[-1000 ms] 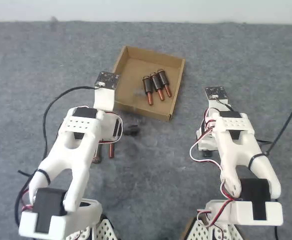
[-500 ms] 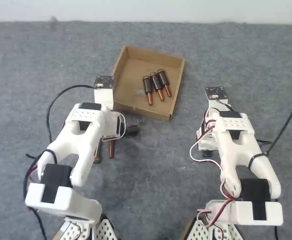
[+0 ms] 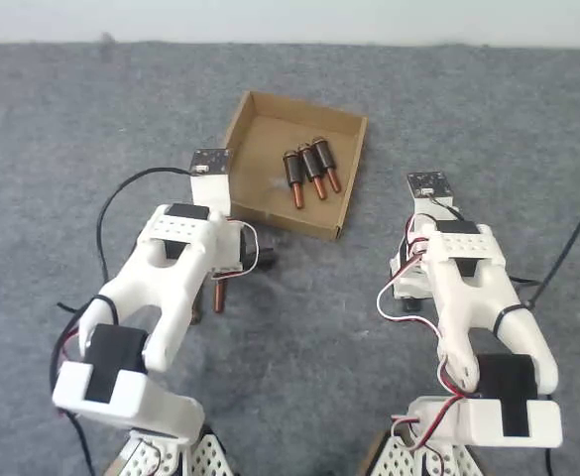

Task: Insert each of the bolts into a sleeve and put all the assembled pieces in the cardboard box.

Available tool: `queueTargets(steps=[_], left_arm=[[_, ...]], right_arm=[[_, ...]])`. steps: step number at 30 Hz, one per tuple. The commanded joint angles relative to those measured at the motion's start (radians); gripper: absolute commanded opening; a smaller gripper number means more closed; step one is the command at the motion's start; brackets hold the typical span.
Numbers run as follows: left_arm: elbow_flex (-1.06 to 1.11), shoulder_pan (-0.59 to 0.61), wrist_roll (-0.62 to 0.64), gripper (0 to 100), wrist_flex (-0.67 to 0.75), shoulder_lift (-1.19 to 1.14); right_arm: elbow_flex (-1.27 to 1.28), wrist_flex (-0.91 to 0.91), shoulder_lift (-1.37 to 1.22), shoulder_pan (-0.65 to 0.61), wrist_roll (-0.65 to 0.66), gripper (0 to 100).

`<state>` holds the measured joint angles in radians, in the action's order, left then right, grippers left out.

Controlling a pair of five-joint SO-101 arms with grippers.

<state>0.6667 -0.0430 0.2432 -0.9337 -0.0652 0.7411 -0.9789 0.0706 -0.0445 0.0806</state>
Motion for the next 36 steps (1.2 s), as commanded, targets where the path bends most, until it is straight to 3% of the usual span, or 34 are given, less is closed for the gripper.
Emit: queueTargets(steps=[1,8,18,22,30,36], left_arm=[[-0.002,-0.009,0.008,1,0.018,0.009],[0.018,-0.009,-0.044,1,0.02,0.071],[0.283,0.0,-0.04,1,0.164,0.508],[0.358,0.037,0.043,1,0.204,0.643],[0.423,0.172,0.107,1,0.361,0.738],[0.53,0.181,0.107,1,0.655,0.743]], right_arm=[[-0.049,0.007,0.005,0.019,0.014,0.7],[-0.049,0.007,0.005,0.018,0.014,0.7],[-0.049,0.008,0.005,0.016,0.014,0.7],[-0.049,0.01,0.005,0.016,0.014,0.7],[-0.049,0.01,0.004,0.016,0.012,0.7],[-0.049,0.01,0.004,0.016,0.012,0.7]])
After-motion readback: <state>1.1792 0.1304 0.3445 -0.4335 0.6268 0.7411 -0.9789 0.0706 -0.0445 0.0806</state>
